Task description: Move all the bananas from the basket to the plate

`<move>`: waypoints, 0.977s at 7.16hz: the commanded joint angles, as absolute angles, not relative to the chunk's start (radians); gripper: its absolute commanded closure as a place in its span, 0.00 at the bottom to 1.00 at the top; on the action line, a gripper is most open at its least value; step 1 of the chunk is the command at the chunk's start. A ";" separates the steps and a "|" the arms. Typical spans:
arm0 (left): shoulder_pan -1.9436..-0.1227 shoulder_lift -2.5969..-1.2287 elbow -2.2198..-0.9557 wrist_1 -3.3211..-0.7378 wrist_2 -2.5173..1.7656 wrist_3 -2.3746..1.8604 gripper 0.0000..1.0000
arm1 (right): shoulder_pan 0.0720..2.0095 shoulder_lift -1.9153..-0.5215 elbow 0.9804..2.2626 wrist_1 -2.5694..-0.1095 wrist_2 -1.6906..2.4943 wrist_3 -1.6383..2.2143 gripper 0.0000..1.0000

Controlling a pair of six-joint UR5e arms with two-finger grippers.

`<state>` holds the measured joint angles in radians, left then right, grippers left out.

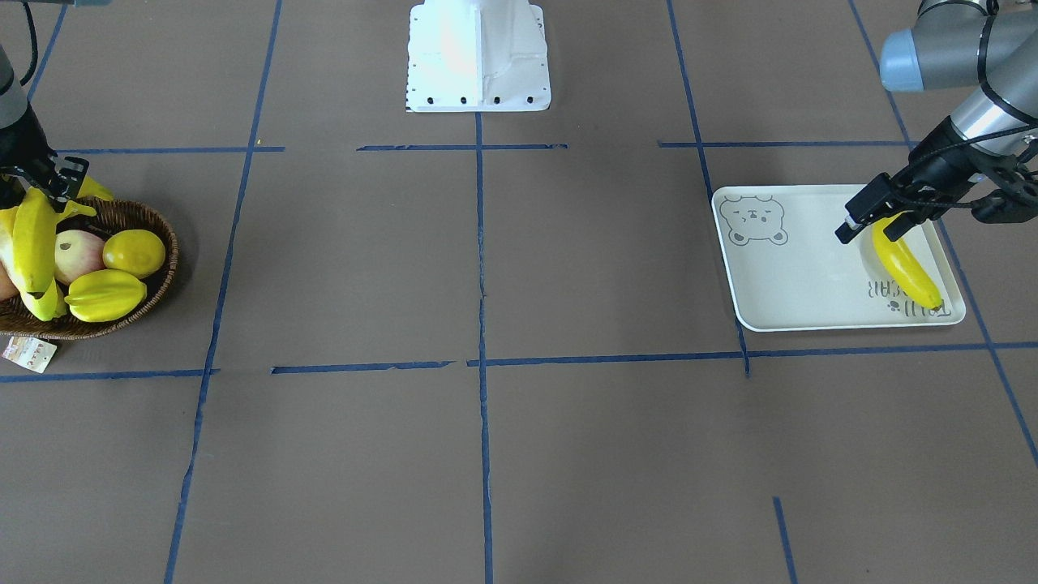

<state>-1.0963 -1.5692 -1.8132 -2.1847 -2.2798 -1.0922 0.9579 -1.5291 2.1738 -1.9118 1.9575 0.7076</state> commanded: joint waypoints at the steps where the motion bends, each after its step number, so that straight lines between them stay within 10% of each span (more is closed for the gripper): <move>1: -1.094 -1.574 -1.821 -2.187 -2.281 -1.092 0.00 | 0.912 -1.353 2.168 -1.925 2.074 0.699 0.99; 7: -0.889 -1.978 -1.793 -2.198 -2.269 -1.521 0.00 | 0.628 -1.043 2.108 -1.772 1.981 0.914 0.99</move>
